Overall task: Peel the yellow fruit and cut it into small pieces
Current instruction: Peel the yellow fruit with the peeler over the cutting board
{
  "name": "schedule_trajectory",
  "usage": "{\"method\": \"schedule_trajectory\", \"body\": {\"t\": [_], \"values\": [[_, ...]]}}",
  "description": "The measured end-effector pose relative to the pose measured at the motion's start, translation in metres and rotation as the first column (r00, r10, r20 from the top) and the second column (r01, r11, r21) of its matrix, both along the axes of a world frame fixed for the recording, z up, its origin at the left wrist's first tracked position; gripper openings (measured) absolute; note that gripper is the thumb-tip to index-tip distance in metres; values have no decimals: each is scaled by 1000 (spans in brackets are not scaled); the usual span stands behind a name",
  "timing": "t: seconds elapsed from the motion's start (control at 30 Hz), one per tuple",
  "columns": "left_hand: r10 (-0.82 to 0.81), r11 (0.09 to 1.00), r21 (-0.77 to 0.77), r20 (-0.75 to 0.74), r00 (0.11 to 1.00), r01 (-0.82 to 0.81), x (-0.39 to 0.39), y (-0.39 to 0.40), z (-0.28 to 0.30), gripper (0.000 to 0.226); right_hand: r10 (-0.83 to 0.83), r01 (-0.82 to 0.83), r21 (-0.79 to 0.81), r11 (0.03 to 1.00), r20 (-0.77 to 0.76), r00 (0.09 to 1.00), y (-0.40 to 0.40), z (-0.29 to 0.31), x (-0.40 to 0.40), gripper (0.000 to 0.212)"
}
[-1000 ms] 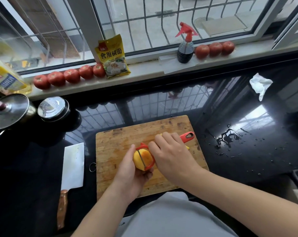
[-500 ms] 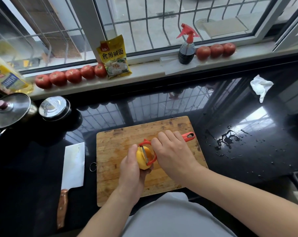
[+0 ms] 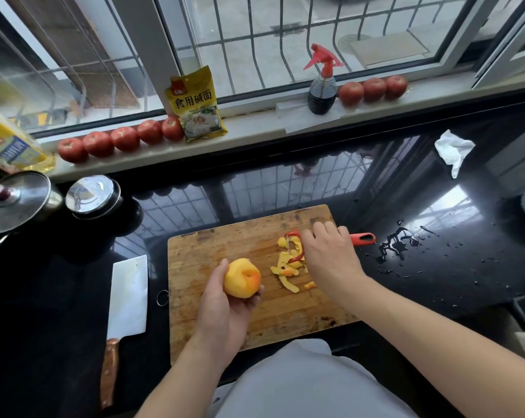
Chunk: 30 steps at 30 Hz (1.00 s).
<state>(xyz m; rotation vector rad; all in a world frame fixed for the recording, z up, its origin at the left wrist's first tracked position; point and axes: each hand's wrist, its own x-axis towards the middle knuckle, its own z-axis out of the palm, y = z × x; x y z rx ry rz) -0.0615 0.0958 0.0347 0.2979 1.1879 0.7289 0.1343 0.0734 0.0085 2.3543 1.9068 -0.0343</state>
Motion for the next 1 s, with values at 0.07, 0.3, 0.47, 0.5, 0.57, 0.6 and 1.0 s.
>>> {"method": "schedule_trajectory", "body": {"t": [0.07, 0.3, 0.47, 0.5, 0.57, 0.6, 1.0], "values": [[8, 1000, -6, 40, 999, -8, 3, 0, 2, 42, 65, -58, 101, 993, -65, 996, -7, 10, -14, 14], [-86, 990, 109, -18, 996, 88, 10, -1, -4, 45, 286, -244, 322, 915, -88, 954, -22, 24, -56, 5], [-45, 990, 130, -113, 993, 60, 9, 4, -11, 60, 238, -197, 400, 895, -56, 970, -12, 19, -38, 9], [-38, 991, 124, -139, 990, 55, 7, 6, -13, 62, 175, -147, 336, 930, -56, 983, -6, 13, -28, 9], [-28, 995, 86, -177, 984, 44, 1, 7, -18, 60, -31, 30, -26, 999, -25, 999, 1, -4, -7, 8], [-27, 997, 64, -181, 983, 39, -2, 7, -20, 59, -121, 127, -214, 969, 39, 992, 0, -10, 2, 13], [-83, 994, -68, 45, 996, 86, -13, 10, -19, 56, 15, -121, -201, 972, -463, 886, -11, 12, -13, 61]]}}
